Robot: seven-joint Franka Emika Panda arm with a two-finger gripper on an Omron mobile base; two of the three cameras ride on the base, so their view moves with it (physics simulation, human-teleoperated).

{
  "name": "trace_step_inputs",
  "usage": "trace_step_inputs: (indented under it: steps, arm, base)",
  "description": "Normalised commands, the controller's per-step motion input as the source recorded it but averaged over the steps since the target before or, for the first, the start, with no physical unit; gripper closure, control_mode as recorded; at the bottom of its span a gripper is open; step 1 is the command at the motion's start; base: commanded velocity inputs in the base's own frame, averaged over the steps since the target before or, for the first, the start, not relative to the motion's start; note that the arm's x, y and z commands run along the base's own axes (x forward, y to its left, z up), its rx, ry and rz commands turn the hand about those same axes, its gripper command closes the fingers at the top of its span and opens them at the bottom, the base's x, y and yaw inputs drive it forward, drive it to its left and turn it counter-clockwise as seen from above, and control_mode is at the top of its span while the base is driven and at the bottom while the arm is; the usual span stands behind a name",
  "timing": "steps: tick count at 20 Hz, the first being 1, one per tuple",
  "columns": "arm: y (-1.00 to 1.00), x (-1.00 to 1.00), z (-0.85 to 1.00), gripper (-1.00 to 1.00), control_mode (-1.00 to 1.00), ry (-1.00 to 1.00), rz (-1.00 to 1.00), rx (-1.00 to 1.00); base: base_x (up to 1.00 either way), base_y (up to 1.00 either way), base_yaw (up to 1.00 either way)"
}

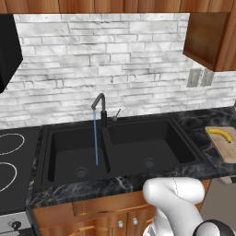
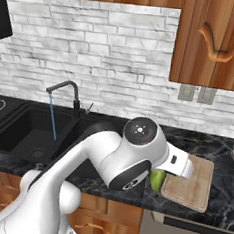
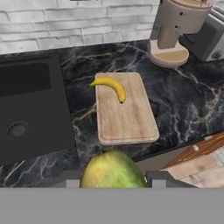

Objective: Pick the mango, banana from the sink and place them on the cutting board to airdry. Then turn off the sink faucet.

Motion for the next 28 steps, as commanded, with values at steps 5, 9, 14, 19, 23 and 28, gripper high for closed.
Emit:
trace_step_inputs:
  steps: [5,9,14,19,23,28]
  arm:
    - [-0.14,0.08,-0.14,1.00,-1.00,0.02,0.00,0.00]
    - [-0.08,0.12,-0.22,1.00,-1.00,0.01,0.00,0.00]
    - [-0.04,0.17,-0.24,1.00,-1.00,0.00,0.00,0.00]
    - [-0.07,0.19,-0.23,1.00,-1.00,0.00,0.00,0.00]
    - [-0.13,0.14,-0.23,1.00,-1.00,0.00,0.00,0.00]
    - [-0.15,0.17,-0.23,1.00,-1.00,0.00,0.00,0.00]
  base:
    - [0.00,0.00,0.00]
    - [0.00,0.00,0.00]
    - [0.00,0.00,0.00]
    - [0.00,0.00,0.00]
    - [0.00,0.00,0.00]
    - [0.00,0.00,0.00]
